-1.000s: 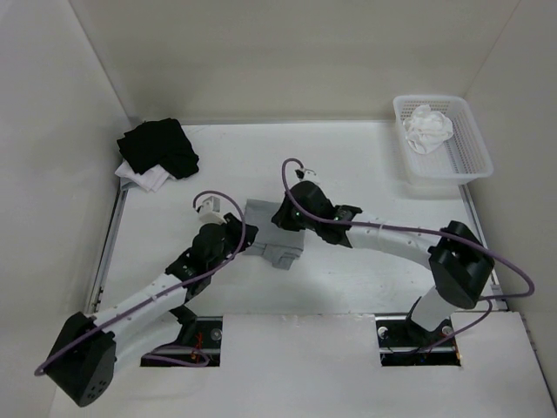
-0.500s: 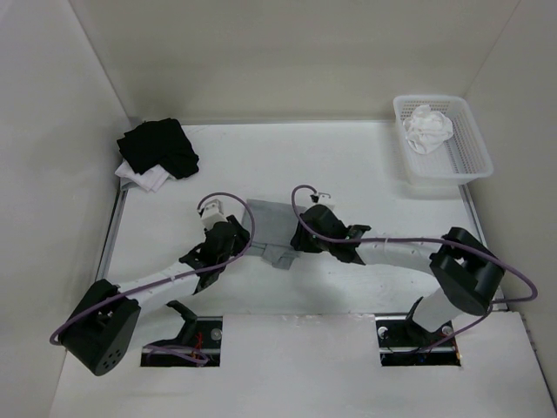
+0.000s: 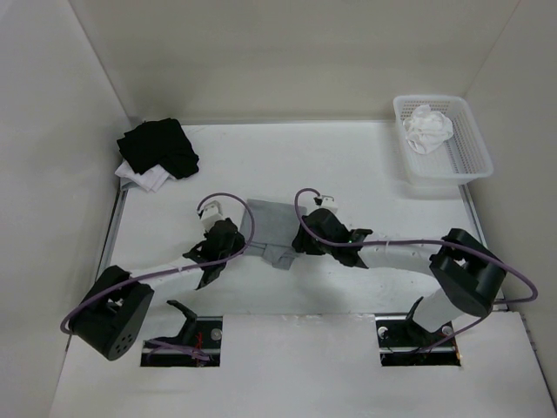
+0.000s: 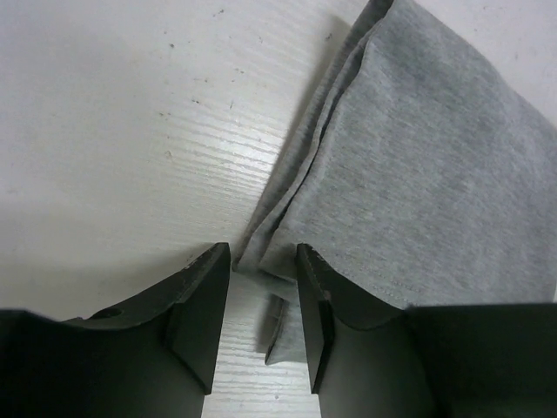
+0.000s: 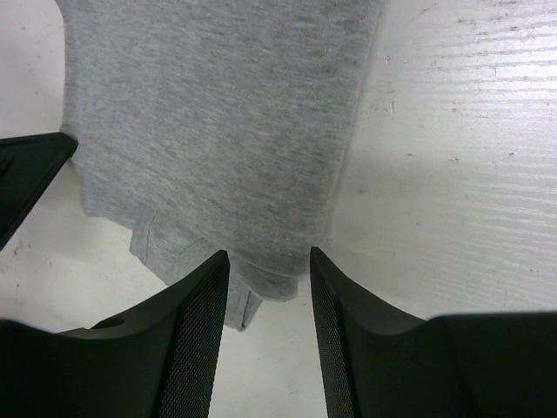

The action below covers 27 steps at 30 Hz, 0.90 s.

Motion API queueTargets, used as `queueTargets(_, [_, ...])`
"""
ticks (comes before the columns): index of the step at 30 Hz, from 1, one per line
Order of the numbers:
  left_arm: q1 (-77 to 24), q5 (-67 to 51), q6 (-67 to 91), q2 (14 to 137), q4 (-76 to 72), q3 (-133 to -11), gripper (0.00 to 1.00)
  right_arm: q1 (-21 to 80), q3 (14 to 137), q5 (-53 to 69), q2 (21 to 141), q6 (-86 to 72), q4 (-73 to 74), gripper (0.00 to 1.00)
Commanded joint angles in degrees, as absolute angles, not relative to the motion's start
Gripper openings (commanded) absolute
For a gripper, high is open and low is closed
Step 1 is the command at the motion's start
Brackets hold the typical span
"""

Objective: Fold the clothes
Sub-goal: Fold the tank top

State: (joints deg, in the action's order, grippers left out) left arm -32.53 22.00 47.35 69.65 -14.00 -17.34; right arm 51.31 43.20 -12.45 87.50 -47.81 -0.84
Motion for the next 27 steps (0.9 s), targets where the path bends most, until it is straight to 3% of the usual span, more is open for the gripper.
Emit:
queueTargets(1, [-32.5, 20.5, 47.7, 70.5, -18.5, -18.4, 0.26, 50.8, 42.9, -13.2, 89.0, -48.3, -5.1, 0.47])
queueTargets(4, [-33.3, 19.4, 48.3, 67.5, -17.6, -17.9, 0.10, 50.6, 42.4, -13.1, 90.3, -48.8, -6.2, 0.47])
queueTargets(13, [-35.2, 20.3, 53.8, 49.5, -0.2, -16.0, 0.06, 49.3, 40.8, -12.8, 88.9, -48.7, -6.7, 0.47])
queueTargets(19, [-35.0, 17.4, 56.1, 50.6, 2.4, -13.6, 0.10, 49.2, 40.9, -12.4, 88.9, -48.6, -6.2, 0.48])
queueTargets(24, [-33.8, 14.3, 56.4, 54.4, -0.4, -11.7, 0.28, 49.3, 40.6, -12.3, 85.5, -48.3, -4.8, 0.50])
queueTargets(27, [-33.3, 14.5, 56.0, 51.7, 0.6, -12.0, 0.29, 49.2, 41.6, -12.3, 81.8, -46.9, -2.6, 0.52])
